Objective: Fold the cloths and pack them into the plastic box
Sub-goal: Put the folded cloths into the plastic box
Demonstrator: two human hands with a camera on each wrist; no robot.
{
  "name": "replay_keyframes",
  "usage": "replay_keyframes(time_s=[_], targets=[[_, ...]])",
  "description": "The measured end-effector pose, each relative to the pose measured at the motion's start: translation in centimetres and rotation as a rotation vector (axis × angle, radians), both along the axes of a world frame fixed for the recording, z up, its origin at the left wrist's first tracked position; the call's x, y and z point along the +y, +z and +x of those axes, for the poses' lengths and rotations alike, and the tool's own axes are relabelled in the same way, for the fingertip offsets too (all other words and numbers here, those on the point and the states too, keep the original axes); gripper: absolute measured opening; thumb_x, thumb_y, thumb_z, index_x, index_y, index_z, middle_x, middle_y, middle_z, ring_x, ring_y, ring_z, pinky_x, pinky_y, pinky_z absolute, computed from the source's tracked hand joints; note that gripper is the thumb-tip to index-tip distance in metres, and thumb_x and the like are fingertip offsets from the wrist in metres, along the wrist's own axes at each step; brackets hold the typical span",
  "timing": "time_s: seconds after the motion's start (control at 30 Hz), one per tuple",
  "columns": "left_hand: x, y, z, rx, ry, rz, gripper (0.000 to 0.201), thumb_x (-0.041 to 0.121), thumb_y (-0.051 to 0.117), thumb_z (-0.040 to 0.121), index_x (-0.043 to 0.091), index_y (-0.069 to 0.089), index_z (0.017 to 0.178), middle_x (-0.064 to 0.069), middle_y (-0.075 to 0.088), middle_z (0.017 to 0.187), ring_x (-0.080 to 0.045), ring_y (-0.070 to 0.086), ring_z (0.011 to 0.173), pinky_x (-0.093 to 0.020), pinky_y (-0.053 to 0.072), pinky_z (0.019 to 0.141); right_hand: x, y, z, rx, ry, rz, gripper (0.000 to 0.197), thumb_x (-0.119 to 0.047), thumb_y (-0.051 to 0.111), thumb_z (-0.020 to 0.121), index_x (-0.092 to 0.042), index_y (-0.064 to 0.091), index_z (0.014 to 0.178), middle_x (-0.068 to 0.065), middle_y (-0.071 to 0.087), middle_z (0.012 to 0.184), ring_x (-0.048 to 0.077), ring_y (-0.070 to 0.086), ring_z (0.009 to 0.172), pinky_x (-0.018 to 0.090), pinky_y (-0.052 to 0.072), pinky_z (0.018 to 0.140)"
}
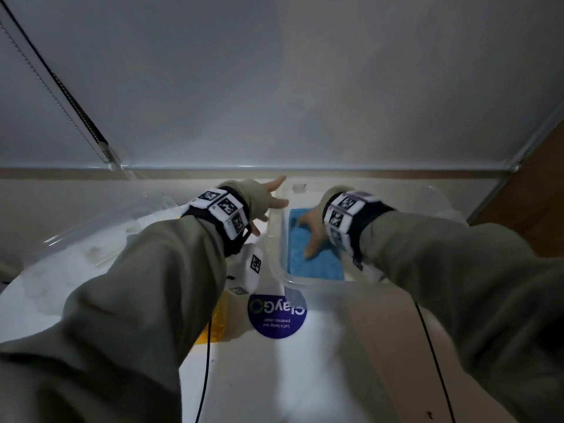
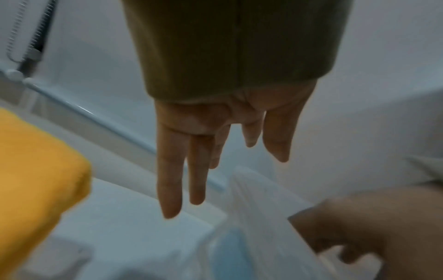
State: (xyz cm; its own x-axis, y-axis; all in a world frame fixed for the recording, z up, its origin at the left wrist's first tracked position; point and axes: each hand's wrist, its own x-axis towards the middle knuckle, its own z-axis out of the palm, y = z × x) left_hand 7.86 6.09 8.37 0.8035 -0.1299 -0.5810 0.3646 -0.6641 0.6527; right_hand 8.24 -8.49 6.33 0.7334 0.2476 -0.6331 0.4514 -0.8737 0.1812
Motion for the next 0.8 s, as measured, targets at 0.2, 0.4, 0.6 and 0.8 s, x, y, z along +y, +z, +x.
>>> replay_keyframes(time_s=[0.2,0.4,0.6,0.8], targets=[[9.2,0.2,-2.9,-0.174,0.276,0.013,0.042,0.014,0.043,0.097,0.017,0.039,0.138,-0.018,0.049,0.119,-0.033,0.053,0.094,-0.04,0.045,0.074,5.3,9.3,-2.1,-0.453,-0.029,0.273,0.028,-0.026,0.052,0.091,-0.011,0.061,0.113,0.01,0.065,0.115,0.028,0.061,0.105,0.036,0.046,0.09],[15.3,-4.5,-7.1,-0.038,0.188,0.286,0.053,-0.002,0.052,0.089,0.01,0.037,0.139,-0.02,0.047,0.135,-0.036,0.052,0.118,-0.033,0.049,0.075,15.8,4.9,-6.2,-0.055,-0.425,0.926,0.051,-0.022,0.056,0.09,-0.012,0.037,0.137,0.014,0.055,0.125,0.034,0.059,0.108,0.045,0.051,0.091],[15.5,-8.2,-8.7,0.003,-0.078,0.546,0.07,0.03,0.059,0.081,0.025,0.028,0.143,-0.008,0.035,0.147,-0.032,0.047,0.124,-0.044,0.046,0.1,18.3,-5.8,-7.5,-0.017,-1.128,0.934,0.096,-0.055,0.065,0.076,-0.024,0.009,0.148,0.015,0.022,0.147,0.043,0.033,0.131,0.056,0.034,0.104],[16.1,-10.2,-8.8,0.02,-0.204,0.62,0.068,0.024,0.048,0.093,0.02,0.009,0.148,-0.009,0.017,0.155,-0.03,0.025,0.14,-0.04,0.031,0.112,18.0,-21.6,-2.6,0.497,-1.38,0.994,0.158,-0.066,0.085,0.009,-0.012,0.027,0.146,0.015,0.041,0.144,0.035,0.043,0.128,0.05,0.033,0.109]])
